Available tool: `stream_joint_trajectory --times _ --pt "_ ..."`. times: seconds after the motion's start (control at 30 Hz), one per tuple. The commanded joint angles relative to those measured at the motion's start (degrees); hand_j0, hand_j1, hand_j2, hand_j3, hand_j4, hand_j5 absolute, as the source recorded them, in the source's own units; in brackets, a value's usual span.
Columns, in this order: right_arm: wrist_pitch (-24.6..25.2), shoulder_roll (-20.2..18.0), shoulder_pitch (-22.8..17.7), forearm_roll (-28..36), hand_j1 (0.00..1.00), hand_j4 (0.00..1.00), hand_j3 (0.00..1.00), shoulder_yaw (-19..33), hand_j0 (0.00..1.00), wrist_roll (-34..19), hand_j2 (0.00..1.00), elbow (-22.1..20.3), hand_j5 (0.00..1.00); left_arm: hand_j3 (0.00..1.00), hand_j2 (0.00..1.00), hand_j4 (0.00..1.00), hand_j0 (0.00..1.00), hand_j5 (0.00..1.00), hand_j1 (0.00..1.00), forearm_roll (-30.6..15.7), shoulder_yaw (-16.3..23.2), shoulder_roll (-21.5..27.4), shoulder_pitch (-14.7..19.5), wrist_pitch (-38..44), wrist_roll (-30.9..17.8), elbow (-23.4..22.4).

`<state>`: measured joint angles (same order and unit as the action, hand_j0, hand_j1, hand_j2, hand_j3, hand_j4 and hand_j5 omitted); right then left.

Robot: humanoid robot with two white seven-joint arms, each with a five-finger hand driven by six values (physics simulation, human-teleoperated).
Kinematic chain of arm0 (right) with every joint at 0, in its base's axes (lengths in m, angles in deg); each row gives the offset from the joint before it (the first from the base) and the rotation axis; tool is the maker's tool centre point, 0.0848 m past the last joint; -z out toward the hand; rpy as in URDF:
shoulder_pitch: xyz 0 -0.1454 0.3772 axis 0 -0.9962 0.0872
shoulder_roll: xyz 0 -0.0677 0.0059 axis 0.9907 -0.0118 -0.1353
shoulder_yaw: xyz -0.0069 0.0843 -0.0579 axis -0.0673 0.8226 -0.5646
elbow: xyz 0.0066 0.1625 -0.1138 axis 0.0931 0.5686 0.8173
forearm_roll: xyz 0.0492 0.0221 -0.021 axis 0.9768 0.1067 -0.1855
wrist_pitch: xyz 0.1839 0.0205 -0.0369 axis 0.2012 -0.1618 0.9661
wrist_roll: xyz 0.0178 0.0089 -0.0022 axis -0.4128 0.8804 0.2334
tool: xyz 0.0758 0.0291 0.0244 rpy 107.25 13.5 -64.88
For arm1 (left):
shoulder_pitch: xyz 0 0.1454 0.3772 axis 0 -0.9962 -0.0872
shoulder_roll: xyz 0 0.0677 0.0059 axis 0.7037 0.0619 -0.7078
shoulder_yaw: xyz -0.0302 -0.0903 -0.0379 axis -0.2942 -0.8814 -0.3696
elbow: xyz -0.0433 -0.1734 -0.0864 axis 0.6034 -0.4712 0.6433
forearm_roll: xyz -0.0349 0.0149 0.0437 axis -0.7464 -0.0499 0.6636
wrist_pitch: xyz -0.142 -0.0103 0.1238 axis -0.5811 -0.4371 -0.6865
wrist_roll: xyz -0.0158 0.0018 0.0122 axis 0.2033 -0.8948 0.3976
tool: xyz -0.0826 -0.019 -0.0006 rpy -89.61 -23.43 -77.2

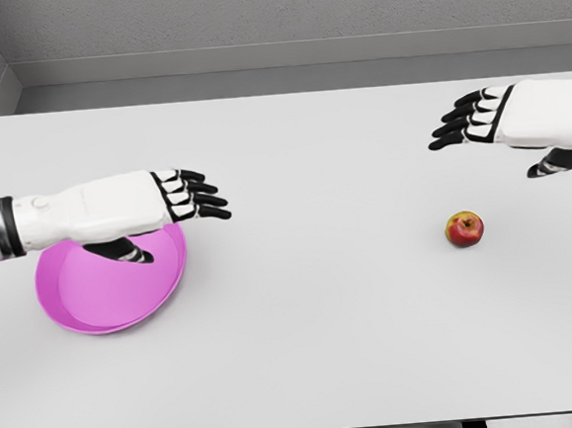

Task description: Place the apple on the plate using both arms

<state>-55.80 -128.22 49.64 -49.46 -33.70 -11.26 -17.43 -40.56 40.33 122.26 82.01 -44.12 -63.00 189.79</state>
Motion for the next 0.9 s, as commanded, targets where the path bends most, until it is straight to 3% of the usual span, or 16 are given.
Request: stream_joint_trajectory --times 0.0,0.27,0.37,0.77,0.87 --pt "0.16 0.06 0.00 0.29 1.00 1.00 1.00 -0.02 1.00 0.03 1.00 -0.23 1.00 1.00 1.00 1.00 1.00 1.00 1.00 -0.36 0.01 -0.38 0.00 0.10 -1.02 0.14" --pt "0.16 -0.03 0.26 0.82 1.00 1.00 1.00 -0.02 1.00 0.03 1.00 -0.49 1.00 1.00 1.00 1.00 1.00 1.00 1.00 -0.36 0.09 -0.38 0.26 0.10 -1.19 0.14" --pt "0.16 -0.64 -0.35 13.65 1.00 1.00 1.00 -2.83 1.00 0.03 1.00 0.04 1.00 1.00 1.00 1.00 1.00 1.00 1.00 -0.54 0.27 -0.56 0.26 0.10 -1.19 0.14" --pt "0.16 -0.65 -0.79 14.97 1.00 1.00 1.00 -11.71 1.00 0.03 1.00 6.72 1.00 1.00 1.00 1.00 1.00 1.00 1.00 -0.36 1.32 -0.91 0.35 0.10 -2.25 0.05" --pt "0.16 2.25 -0.62 14.97 1.00 1.00 1.00 -14.87 1.00 0.03 1.00 11.90 1.00 1.00 1.00 1.00 1.00 1.00 1.00 -0.36 1.32 -0.91 0.35 0.10 -2.25 0.05"
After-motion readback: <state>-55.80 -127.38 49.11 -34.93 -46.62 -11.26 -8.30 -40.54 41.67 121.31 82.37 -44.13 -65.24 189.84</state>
